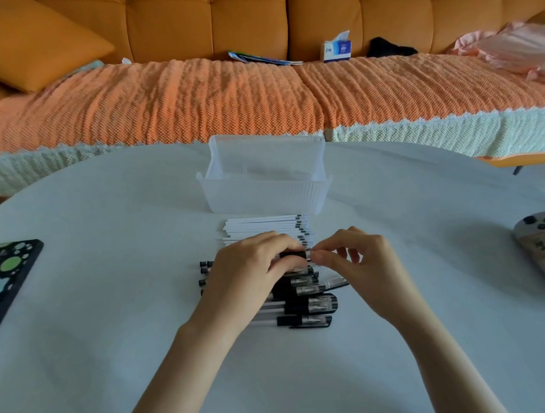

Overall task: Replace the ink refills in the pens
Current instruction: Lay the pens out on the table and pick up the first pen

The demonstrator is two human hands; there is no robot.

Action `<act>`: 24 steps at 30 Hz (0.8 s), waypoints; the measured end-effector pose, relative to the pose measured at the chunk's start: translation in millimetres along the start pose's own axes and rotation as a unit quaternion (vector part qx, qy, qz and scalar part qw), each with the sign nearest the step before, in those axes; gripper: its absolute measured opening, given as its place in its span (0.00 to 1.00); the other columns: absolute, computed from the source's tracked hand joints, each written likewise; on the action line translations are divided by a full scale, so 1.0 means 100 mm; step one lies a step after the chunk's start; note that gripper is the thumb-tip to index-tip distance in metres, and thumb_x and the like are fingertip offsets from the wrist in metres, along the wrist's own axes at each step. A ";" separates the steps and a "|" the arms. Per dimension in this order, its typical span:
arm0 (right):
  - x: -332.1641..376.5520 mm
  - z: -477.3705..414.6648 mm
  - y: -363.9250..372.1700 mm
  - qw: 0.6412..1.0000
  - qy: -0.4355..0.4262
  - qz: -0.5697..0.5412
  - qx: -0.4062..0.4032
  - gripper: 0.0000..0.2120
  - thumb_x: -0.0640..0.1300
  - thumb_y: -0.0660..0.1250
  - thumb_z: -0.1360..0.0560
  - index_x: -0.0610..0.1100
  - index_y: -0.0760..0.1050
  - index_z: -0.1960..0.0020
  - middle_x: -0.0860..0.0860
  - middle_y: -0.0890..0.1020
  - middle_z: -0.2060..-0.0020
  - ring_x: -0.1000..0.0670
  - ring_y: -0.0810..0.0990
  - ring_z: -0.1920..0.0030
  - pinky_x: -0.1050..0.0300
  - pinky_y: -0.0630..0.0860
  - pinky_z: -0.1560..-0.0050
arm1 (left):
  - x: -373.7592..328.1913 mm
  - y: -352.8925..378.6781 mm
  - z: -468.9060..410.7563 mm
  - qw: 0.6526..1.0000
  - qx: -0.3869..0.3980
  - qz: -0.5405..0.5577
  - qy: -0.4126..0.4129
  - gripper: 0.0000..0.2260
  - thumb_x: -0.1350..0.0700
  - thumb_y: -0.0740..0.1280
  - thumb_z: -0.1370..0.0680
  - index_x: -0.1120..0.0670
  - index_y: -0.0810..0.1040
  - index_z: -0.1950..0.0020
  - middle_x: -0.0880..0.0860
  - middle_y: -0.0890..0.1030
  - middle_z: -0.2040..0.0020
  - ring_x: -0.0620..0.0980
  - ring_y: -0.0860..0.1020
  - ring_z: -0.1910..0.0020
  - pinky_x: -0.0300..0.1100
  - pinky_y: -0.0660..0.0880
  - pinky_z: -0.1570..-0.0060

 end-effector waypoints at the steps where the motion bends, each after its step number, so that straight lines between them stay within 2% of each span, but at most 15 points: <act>1: 0.00 0.00 0.00 1.000 0.001 -0.003 -0.007 0.06 0.42 0.73 0.30 0.52 0.81 0.63 0.65 0.77 0.70 0.58 0.69 0.66 0.69 0.65 0.63 | 0.00 0.00 -0.01 1.000 0.003 0.006 -0.004 0.08 0.45 0.66 0.29 0.46 0.81 0.56 0.41 0.81 0.62 0.40 0.77 0.62 0.35 0.71 0.63; 3: -0.01 0.00 0.00 1.000 0.006 -0.008 -0.013 0.05 0.42 0.73 0.31 0.52 0.81 0.63 0.64 0.77 0.70 0.57 0.68 0.67 0.69 0.66 0.62 | 0.00 0.00 -0.01 1.000 0.009 0.013 -0.007 0.08 0.45 0.65 0.28 0.46 0.81 0.56 0.41 0.81 0.63 0.39 0.77 0.61 0.35 0.71 0.63; 6: -0.02 0.00 -0.01 1.000 0.015 -0.015 -0.018 0.07 0.43 0.74 0.32 0.54 0.81 0.63 0.62 0.77 0.68 0.57 0.69 0.66 0.69 0.66 0.63 | 0.01 -0.01 0.01 1.000 0.016 0.011 -0.002 0.10 0.43 0.71 0.30 0.42 0.77 0.51 0.39 0.79 0.56 0.41 0.77 0.60 0.33 0.72 0.59; 8: -0.03 0.00 -0.01 1.000 0.015 -0.010 -0.014 0.07 0.42 0.74 0.31 0.55 0.81 0.62 0.63 0.77 0.68 0.57 0.69 0.66 0.69 0.66 0.63 | 0.02 -0.02 0.01 1.000 0.021 0.004 -0.009 0.15 0.47 0.74 0.32 0.41 0.72 0.50 0.38 0.74 0.54 0.41 0.76 0.60 0.28 0.70 0.60; 10: -0.02 0.00 0.00 1.000 0.017 -0.013 -0.013 0.08 0.41 0.74 0.32 0.54 0.81 0.61 0.63 0.77 0.68 0.58 0.69 0.66 0.69 0.66 0.63 | 0.01 -0.04 0.01 1.000 -0.002 -0.022 0.002 0.15 0.51 0.74 0.31 0.42 0.69 0.53 0.39 0.73 0.56 0.42 0.75 0.60 0.30 0.70 0.62; 12: -0.01 0.00 -0.01 1.000 0.017 -0.020 -0.016 0.08 0.40 0.74 0.32 0.53 0.81 0.61 0.61 0.78 0.66 0.58 0.70 0.66 0.70 0.66 0.63 | 0.01 -0.07 0.00 0.999 -0.020 -0.033 0.011 0.12 0.49 0.73 0.29 0.43 0.69 0.55 0.39 0.75 0.57 0.43 0.75 0.62 0.35 0.71 0.64; 14: -0.01 -0.01 -0.02 0.999 0.020 -0.027 -0.017 0.07 0.40 0.74 0.32 0.52 0.81 0.60 0.60 0.79 0.65 0.59 0.70 0.66 0.70 0.66 0.64 | 0.02 -0.08 0.01 1.000 -0.018 -0.014 0.004 0.08 0.43 0.68 0.27 0.43 0.72 0.54 0.39 0.78 0.58 0.41 0.77 0.63 0.37 0.73 0.63; 16: -0.02 -0.01 -0.02 0.999 0.019 -0.035 -0.015 0.07 0.39 0.74 0.32 0.51 0.81 0.60 0.58 0.80 0.65 0.58 0.71 0.66 0.69 0.67 0.63 | 0.03 -0.08 0.01 1.000 -0.014 0.004 0.003 0.10 0.39 0.63 0.27 0.43 0.73 0.54 0.38 0.79 0.58 0.40 0.77 0.62 0.35 0.73 0.62; 18: -0.01 -0.01 -0.01 0.999 0.016 -0.044 -0.012 0.07 0.38 0.74 0.32 0.50 0.81 0.60 0.56 0.81 0.64 0.57 0.71 0.66 0.69 0.67 0.63 | 0.02 -0.08 0.01 1.000 -0.005 -0.001 0.013 0.11 0.39 0.66 0.30 0.42 0.72 0.54 0.37 0.77 0.55 0.42 0.76 0.62 0.33 0.71 0.62; 21: -0.01 -0.02 0.00 0.998 0.017 -0.055 -0.012 0.07 0.37 0.74 0.32 0.48 0.82 0.60 0.54 0.81 0.65 0.58 0.71 0.66 0.68 0.68 0.63 | 0.04 -0.08 0.00 0.999 -0.010 -0.035 0.010 0.13 0.46 0.73 0.31 0.42 0.69 0.55 0.38 0.74 0.55 0.44 0.75 0.64 0.33 0.71 0.65; 24: -0.02 -0.03 -0.02 0.998 0.016 -0.058 -0.017 0.07 0.38 0.74 0.32 0.49 0.82 0.60 0.53 0.82 0.64 0.56 0.72 0.65 0.68 0.68 0.63 | 0.05 -0.10 0.01 1.000 -0.009 -0.015 -0.007 0.08 0.42 0.67 0.28 0.43 0.72 0.54 0.39 0.78 0.60 0.40 0.76 0.64 0.30 0.70 0.64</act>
Point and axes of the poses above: each hand's wrist, its own z-axis away from the middle knuckle, its own y-axis out of the palm, x = y × z, the point moved 2 cm from there along -z, towards the middle knuckle
